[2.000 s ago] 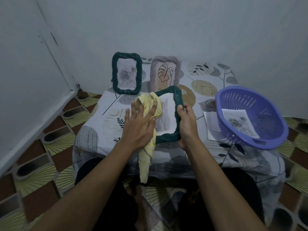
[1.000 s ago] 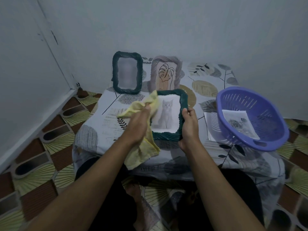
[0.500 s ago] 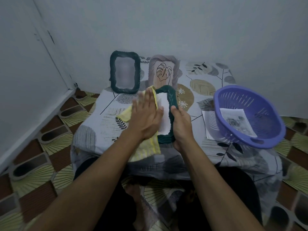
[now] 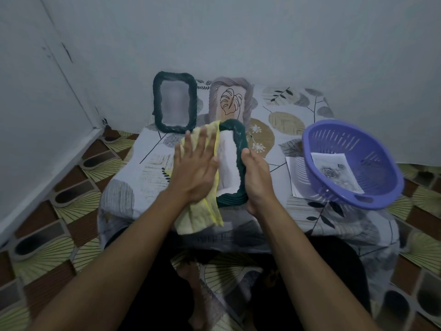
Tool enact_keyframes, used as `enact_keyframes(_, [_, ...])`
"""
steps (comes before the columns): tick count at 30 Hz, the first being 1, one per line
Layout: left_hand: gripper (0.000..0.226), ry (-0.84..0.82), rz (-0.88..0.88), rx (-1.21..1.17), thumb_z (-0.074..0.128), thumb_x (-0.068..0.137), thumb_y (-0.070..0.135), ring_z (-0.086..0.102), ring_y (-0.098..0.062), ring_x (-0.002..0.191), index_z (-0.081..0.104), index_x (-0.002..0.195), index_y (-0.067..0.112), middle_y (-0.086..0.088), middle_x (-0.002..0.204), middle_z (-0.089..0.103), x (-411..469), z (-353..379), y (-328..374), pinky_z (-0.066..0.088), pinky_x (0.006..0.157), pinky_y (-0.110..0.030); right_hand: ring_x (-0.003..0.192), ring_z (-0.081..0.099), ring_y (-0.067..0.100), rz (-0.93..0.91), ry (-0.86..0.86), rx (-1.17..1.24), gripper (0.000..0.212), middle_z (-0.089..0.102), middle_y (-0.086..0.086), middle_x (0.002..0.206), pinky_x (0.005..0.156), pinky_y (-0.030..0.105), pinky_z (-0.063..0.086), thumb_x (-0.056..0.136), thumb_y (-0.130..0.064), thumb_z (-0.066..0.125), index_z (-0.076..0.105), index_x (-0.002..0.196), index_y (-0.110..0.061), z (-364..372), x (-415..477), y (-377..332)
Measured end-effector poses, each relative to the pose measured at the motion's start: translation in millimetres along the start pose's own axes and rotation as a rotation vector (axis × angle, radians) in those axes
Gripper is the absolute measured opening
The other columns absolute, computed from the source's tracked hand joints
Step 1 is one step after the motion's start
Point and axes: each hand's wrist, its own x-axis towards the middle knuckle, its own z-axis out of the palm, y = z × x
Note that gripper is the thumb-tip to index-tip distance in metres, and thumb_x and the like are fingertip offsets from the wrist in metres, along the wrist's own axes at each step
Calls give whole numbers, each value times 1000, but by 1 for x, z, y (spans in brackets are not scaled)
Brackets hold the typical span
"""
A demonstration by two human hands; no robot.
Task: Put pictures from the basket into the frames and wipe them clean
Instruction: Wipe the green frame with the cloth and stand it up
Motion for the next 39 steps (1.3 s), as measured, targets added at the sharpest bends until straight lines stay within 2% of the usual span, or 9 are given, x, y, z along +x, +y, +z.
enact_keyframes(5, [72, 52, 12, -78, 4, 94, 44, -20, -21, 151, -14, 157, 13, -10, 165, -17, -4, -6, 34, -12, 122, -46, 73, 65, 11, -21, -12, 63, 25, 71, -4, 76, 69, 23, 53, 106, -12, 42, 65, 102, -7, 11, 0, -4])
enact_keyframes(9, [72, 34, 248, -233, 15, 94, 35, -8, -20, 154, 0, 157, 3, -13, 166, -5, -27, -1, 53, -1, 125, -40, 94, 69, 17, -8, 42, 145, 24, 73, 6, 99, 86, 28, 56, 104, -11, 43, 67, 108, -7, 10, 6, -12])
enact_keyframes(12, [67, 23, 355, -141, 17, 96, 33, -4, -17, 154, 0, 157, 11, -5, 167, -2, -32, 4, 37, 4, 125, -44, 81, 71, 12, 2, 71, 165, 26, 74, 1, 87, 75, 24, 57, 105, -11, 42, 67, 98, -10, 4, 6, -10])
enact_keyframes(16, [60, 19, 134, 46, 2, 97, 48, -19, -23, 152, -21, 151, 41, 9, 165, -18, -13, 1, 9, -2, 122, -55, 90, 65, 27, -4, 50, 121, 26, 70, 14, 96, 85, 39, 50, 105, -14, 43, 67, 100, -8, 6, -5, 0])
enact_keyframes(21, [70, 65, -108, -88, -1, 91, 47, -17, -24, 152, -14, 157, 26, -2, 166, -16, 7, -9, 17, -6, 123, -52, 96, 67, 22, -16, 24, 117, 29, 71, 14, 107, 89, 36, 53, 105, -13, 43, 63, 119, 2, 18, -13, 3])
enact_keyframes(25, [75, 32, 113, -270, 6, 89, 40, -15, -15, 152, -6, 157, 12, -5, 166, -13, -10, -9, 49, -9, 124, -37, 82, 65, 2, -46, 96, 114, 22, 68, 3, 97, 74, 11, 51, 103, -3, 44, 64, 110, 1, 15, -5, -8])
enact_keyframes(31, [60, -32, 381, -49, 8, 101, 38, -15, -13, 152, -15, 154, 20, 1, 165, -14, -35, 5, 36, -1, 125, -43, 83, 70, 8, -2, 95, 191, 27, 74, -2, 84, 81, 24, 56, 104, -9, 42, 68, 97, -7, 1, -3, -9])
enact_keyframes(34, [56, 28, 227, 60, -10, 98, 55, -18, -17, 152, -25, 150, 40, 11, 164, -19, -24, 4, 23, -5, 122, -53, 96, 67, 27, 5, 67, 227, 26, 72, 13, 99, 94, 43, 51, 104, -13, 45, 70, 100, -8, 6, -7, 0])
enact_keyframes(39, [60, 82, -163, -90, -3, 98, 54, -20, -23, 151, -15, 155, 39, 9, 165, -19, 7, -8, 17, -9, 121, -55, 79, 69, 15, 2, 17, 187, 26, 74, 5, 90, 73, 27, 56, 105, -11, 43, 66, 112, -2, 12, -14, 3])
